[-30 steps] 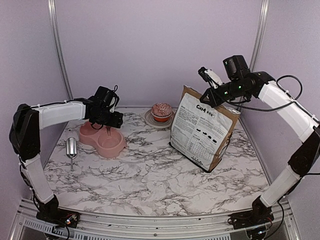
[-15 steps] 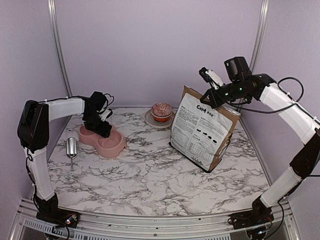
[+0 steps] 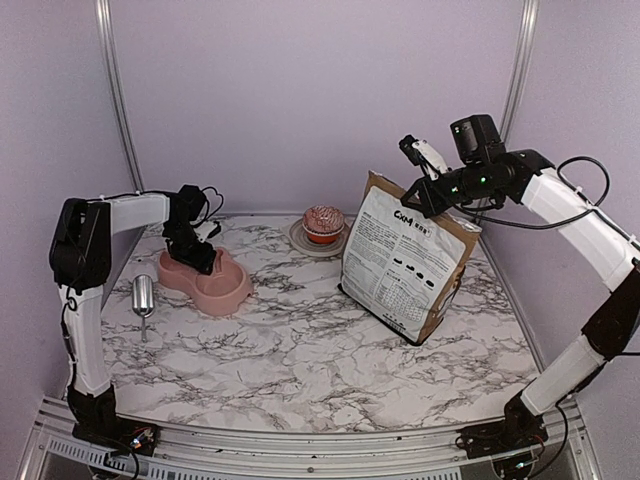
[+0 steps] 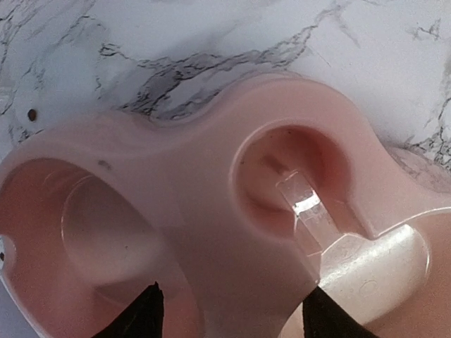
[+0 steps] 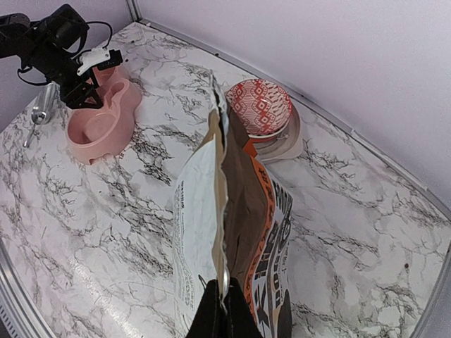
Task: Serve the pet food
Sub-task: Adjust the pet food bowl at the center of the board.
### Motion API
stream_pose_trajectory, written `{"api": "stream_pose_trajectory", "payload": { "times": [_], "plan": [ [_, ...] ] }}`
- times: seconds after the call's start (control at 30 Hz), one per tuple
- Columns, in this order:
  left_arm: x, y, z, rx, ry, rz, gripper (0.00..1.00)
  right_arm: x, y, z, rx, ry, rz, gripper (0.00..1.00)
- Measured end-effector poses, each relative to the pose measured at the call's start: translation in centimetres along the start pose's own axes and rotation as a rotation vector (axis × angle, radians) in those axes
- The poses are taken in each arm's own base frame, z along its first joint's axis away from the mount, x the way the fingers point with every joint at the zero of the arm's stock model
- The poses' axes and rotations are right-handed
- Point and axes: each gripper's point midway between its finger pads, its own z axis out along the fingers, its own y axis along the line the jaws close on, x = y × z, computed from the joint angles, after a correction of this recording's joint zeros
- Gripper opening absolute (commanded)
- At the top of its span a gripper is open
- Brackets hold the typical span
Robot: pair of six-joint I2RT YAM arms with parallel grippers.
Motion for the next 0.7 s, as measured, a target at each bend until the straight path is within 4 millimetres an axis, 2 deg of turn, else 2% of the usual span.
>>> {"api": "stream_pose_trajectory", "payload": {
  "times": [0.13, 0.23, 0.3, 0.43, 0.7],
  "plan": [
    [0.6, -0.9, 1.5, 0.046, 0.040, 0.008, 0.48, 0.0, 0.0, 0.0, -0.003, 0.000, 0.000, 0.00],
    [0.3, -1.0, 1.4, 0.054, 0.040, 0.010, 0.41, 0.0, 0.1, 0.0, -0.004, 0.000, 0.000, 0.00],
    [0.0, -1.1, 1.0, 0.061, 0.029, -0.006, 0.39, 0.0, 0.1, 0.1, -0.004, -0.002, 0.000, 0.00],
    [0.7, -1.2, 0.9, 0.058, 0.032, -0.060, 0.39, 0.0, 0.1, 0.1, -0.006, -0.008, -0.001, 0.00],
    [4.1, -1.0, -0.2, 0.003, 0.042, -0.214, 0.43, 0.0, 0.2, 0.1, -0.013, -0.010, 0.005, 0.00]
  ]
}}
